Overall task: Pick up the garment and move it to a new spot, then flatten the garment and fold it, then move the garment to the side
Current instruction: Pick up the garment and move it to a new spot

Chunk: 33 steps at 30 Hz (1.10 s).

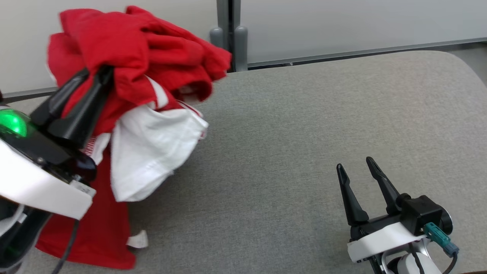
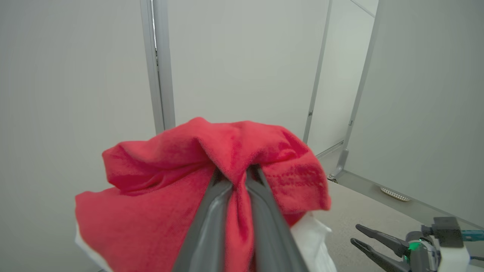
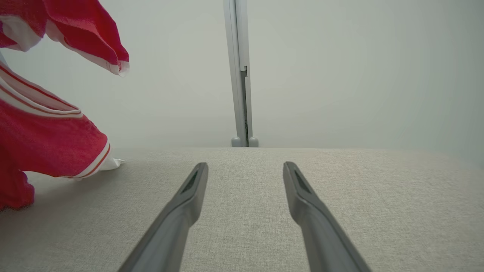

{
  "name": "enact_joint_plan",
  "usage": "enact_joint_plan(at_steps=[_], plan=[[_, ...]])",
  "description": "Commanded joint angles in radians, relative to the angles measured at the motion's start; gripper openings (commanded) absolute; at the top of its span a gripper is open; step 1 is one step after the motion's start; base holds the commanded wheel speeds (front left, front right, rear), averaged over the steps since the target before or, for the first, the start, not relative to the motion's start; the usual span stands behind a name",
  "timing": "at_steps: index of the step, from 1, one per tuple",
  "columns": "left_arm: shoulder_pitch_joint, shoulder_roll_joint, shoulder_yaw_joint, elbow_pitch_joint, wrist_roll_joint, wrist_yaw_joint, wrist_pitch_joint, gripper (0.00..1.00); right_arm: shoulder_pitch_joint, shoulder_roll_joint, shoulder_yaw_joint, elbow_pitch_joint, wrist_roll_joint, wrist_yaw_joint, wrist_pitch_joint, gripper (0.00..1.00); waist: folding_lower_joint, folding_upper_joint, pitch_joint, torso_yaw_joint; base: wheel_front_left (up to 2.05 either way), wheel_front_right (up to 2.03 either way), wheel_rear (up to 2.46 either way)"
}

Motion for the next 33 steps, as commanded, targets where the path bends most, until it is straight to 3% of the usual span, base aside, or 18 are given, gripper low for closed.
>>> enact_joint_plan(at_steps=[1,8,13,17,24,29,33], plan=[[-0.018,-0.014,-0.017,-0.036,-0.01,0.007,0.005,0.0,0.01,-0.005,-0.006,-0.001,0.006,0.0,-0.005,1.0,0.0,0.0,-0.008,-0.039,0.0,0.0,0.0],[-0.093,-0.116,-0.166,-0.147,-0.005,0.036,0.047,0.0,0.017,-0.005,-0.015,-0.007,0.025,0.0,-0.005,1.0,0.0,0.0,-0.02,-0.123,0.0,0.0,0.0],[-0.132,-0.202,-0.242,-0.128,-0.005,0.067,0.045,0.0,0.019,-0.005,-0.022,-0.01,0.035,0.0,-0.005,1.0,0.0,0.0,-0.017,-0.172,0.0,0.0,0.0],[-0.122,-0.236,-0.263,-0.065,0.031,0.087,0.015,0.0,0.025,-0.005,-0.031,-0.009,0.04,0.0,-0.005,1.0,0.0,0.0,-0.01,-0.197,0.0,0.0,0.0],[0.095,-0.251,-0.245,0.189,0.051,0.108,-0.118,0.0,0.038,-0.005,-0.046,-0.011,0.045,0.0,-0.005,1.0,0.0,0.0,-0.004,-0.208,0.0,0.0,0.0],[0.202,-0.27,-0.313,0.463,0.107,0.05,-0.231,0.0,0.051,-0.005,-0.054,-0.003,0.026,0.0,-0.005,1.0,0.0,0.0,-0.01,-0.174,0.0,0.0,0.0],[0.208,-0.333,-0.373,0.646,0.136,0.007,-0.307,0.0,0.051,-0.005,-0.055,-0.003,0.02,0.0,-0.005,1.0,0.0,0.0,-0.013,-0.14,0.0,0.0,0.0]])
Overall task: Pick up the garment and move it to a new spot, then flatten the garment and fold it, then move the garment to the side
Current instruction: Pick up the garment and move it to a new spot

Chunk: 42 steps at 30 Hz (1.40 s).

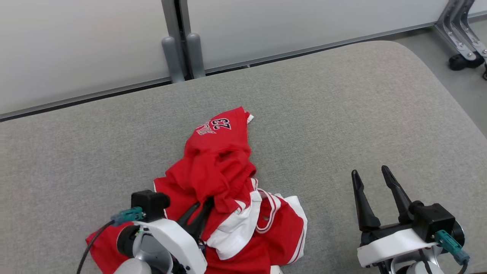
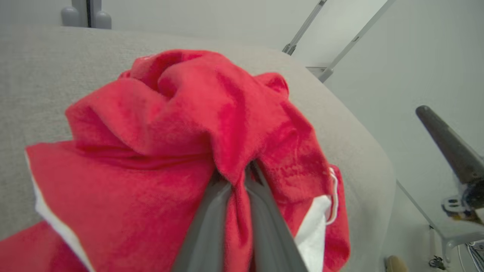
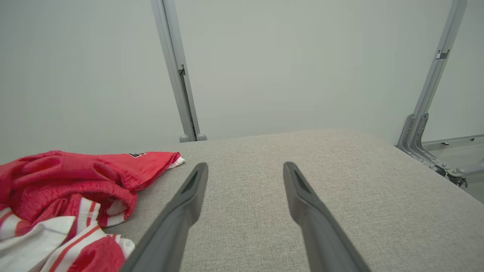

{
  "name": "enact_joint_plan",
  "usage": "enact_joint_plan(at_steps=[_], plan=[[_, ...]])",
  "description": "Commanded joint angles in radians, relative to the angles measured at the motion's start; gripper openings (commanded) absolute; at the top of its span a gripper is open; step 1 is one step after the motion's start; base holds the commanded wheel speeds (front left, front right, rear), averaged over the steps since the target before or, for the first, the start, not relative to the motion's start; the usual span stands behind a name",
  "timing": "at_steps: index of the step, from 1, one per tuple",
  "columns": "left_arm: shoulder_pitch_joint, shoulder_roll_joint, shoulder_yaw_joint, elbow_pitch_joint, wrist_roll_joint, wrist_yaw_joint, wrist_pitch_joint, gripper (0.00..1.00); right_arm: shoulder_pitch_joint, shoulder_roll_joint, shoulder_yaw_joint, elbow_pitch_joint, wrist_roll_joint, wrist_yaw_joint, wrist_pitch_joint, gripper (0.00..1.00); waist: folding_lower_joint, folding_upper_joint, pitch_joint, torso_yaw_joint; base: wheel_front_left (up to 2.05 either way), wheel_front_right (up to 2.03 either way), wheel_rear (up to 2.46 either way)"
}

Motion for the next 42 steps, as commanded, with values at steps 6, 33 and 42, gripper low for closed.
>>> enact_joint_plan(at_steps=[6,33,42], plan=[[-0.052,-0.06,-0.041,0.17,0.05,-0.045,-0.11,0.33,0.013,-0.005,0.006,0.006,-0.013,0.0,-0.005,1.0,0.0,-0.0001,-0.018,0.061,0.0,0.0,0.0],[0.291,-0.034,0.253,0.015,0.358,0.122,-0.413,1.0,0.126,-0.005,-0.08,-0.008,-0.067,0.0,-0.005,1.0,0.0,-0.0001,-0.153,0.2,0.0,0.0,0.0],[0.312,-0.095,0.339,0.052,0.428,0.054,-0.414,1.0,0.121,-0.005,-0.071,-0.006,-0.07,0.0,-0.005,1.0,0.0,-0.0001,-0.155,0.198,0.0,0.0,0.0]])
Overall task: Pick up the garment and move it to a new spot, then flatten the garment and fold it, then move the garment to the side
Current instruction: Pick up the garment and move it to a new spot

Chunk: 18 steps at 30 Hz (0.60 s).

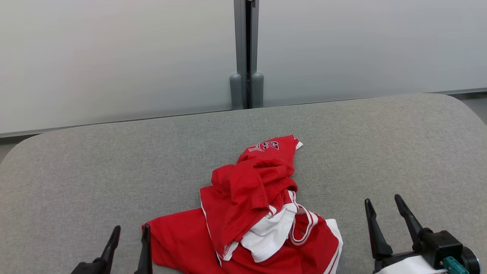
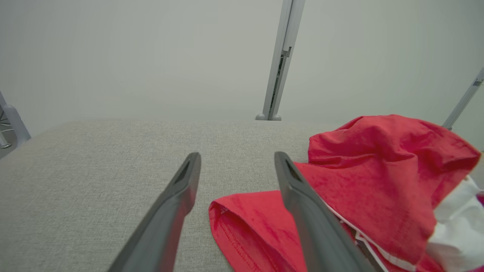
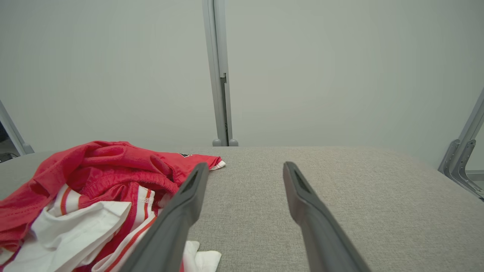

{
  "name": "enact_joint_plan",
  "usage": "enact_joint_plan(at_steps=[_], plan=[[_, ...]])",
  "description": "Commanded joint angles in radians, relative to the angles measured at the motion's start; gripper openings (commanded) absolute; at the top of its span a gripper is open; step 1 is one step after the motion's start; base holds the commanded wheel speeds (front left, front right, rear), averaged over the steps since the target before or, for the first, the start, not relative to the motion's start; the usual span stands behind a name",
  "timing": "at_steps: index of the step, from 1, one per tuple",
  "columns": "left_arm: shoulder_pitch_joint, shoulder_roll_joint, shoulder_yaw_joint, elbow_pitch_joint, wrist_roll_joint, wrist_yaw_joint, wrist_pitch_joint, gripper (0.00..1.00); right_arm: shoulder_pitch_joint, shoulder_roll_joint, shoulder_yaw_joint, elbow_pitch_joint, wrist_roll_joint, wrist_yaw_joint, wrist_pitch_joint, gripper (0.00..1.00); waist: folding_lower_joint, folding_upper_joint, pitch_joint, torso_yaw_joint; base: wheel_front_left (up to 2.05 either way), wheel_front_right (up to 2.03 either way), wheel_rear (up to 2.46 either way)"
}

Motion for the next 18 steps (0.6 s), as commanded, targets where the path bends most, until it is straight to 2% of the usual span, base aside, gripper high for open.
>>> enact_joint_plan(at_steps=[1,5,8,13,18], plan=[[-0.005,-0.002,0.003,0.009,0.009,-0.015,-0.002,1.0,-0.003,-0.005,0.002,-0.001,0.003,0.0,-0.005,1.0,0.0,0.0,0.003,-0.005,0.0,0.0,0.0],[-0.081,-0.004,-0.037,0.05,0.031,-0.06,0.007,1.0,-0.014,-0.005,0.015,0.004,0.005,0.0,-0.005,1.0,0.0,0.0,0.01,-0.023,0.0,0.0,0.0],[-0.17,-0.01,-0.081,0.064,0.037,-0.095,0.064,1.0,-0.027,-0.005,0.032,0.007,0.007,0.0,-0.005,1.0,0.0,0.0,0.018,-0.045,0.0,0.0,0.0],[-0.348,-0.008,-0.157,0.099,0.048,-0.13,0.257,1.0,-0.037,-0.005,0.055,0.012,0.022,0.0,-0.005,1.0,0.0,0.0,0.032,-0.094,0.0,0.0,0.0],[-0.489,-0.015,-0.202,0.173,0.005,-0.152,0.464,1.0,-0.036,-0.005,0.07,0.018,0.037,0.0,-0.005,1.0,0.0,0.0,0.043,-0.153,0.0,0.0,0.0]])
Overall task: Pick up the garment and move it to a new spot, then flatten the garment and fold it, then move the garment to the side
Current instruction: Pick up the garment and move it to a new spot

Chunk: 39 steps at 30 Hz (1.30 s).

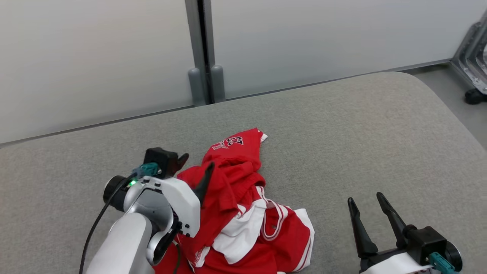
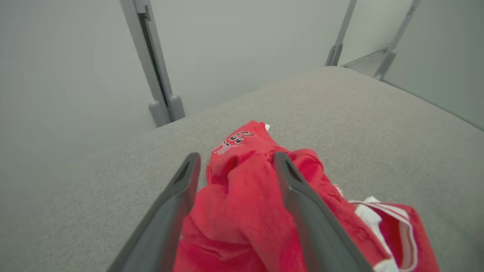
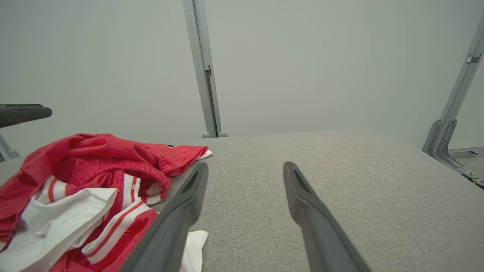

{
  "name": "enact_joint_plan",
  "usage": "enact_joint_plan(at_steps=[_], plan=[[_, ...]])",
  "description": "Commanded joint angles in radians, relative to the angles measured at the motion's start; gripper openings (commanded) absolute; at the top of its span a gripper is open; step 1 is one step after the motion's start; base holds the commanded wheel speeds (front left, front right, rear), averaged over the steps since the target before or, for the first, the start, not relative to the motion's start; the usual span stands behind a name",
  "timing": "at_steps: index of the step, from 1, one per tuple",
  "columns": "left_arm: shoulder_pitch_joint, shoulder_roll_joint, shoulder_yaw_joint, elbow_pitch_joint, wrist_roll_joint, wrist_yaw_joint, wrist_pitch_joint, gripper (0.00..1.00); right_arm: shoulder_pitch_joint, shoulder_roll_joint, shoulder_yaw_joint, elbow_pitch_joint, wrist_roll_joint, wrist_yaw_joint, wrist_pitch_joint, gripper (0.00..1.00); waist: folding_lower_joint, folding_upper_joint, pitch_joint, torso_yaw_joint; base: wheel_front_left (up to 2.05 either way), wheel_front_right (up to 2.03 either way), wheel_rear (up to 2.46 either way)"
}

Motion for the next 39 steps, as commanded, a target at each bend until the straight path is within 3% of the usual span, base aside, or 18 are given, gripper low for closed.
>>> enact_joint_plan(at_steps=[1,9,13,14,15,20,27,35,39], plan=[[-0.033,0.009,-0.016,0.024,-0.016,-0.009,0.051,1.0,-0.007,-0.005,0.004,0.001,0.007,0.0,-0.005,1.0,0.0,-0.0001,0.011,-0.036,0.0,0.0,0.0],[-0.139,0.043,-0.103,0.152,-0.103,-0.024,0.317,1.0,-0.016,-0.005,0.019,0.001,0.02,0.0,-0.005,1.0,0.0,-0.0001,0.042,-0.102,0.0,0.0,0.0],[-0.163,0.068,-0.139,0.228,-0.118,-0.025,0.359,1.0,-0.029,-0.005,0.032,0.002,0.028,0.0,-0.005,1.0,0.0,-0.0001,0.059,-0.123,0.0,0.0,0.0],[-0.165,0.065,-0.147,0.243,-0.13,-0.026,0.356,0.89,-0.033,-0.005,0.036,0.003,0.029,0.0,-0.005,1.0,0.0,-0.0001,0.064,-0.128,0.0,0.0,0.0],[-0.169,0.064,-0.159,0.25,-0.136,-0.026,0.346,0.01,-0.038,-0.005,0.039,0.003,0.032,0.0,-0.005,1.0,0.0,-0.0001,0.068,-0.133,0.0,0.0,0.0],[-0.181,0.076,-0.209,0.272,-0.189,-0.025,0.286,0.0,-0.04,-0.005,0.026,-0.001,0.041,0.0,-0.005,1.0,0.0,-0.0001,0.071,-0.13,0.0,0.0,0.0],[-0.204,0.071,-0.176,0.209,-0.204,-0.023,0.118,0.0,-0.016,-0.005,0.003,0.004,0.032,0.0,-0.005,1.0,0.0,-0.0001,0.047,-0.082,0.0,0.0,0.0],[-0.158,0.096,-0.077,-0.013,-0.211,0.061,-0.042,0.0,0.008,-0.005,-0.01,-0.001,0.023,0.0,-0.005,1.0,0.0,-0.0001,0.019,-0.013,0.0,0.0,0.0],[-0.093,0.153,-0.009,-0.196,-0.205,0.126,-0.081,0.0,0.022,-0.005,-0.017,-0.003,0.022,0.0,-0.005,1.0,0.0,-0.0001,0.01,0.027,0.0,0.0,0.0]])
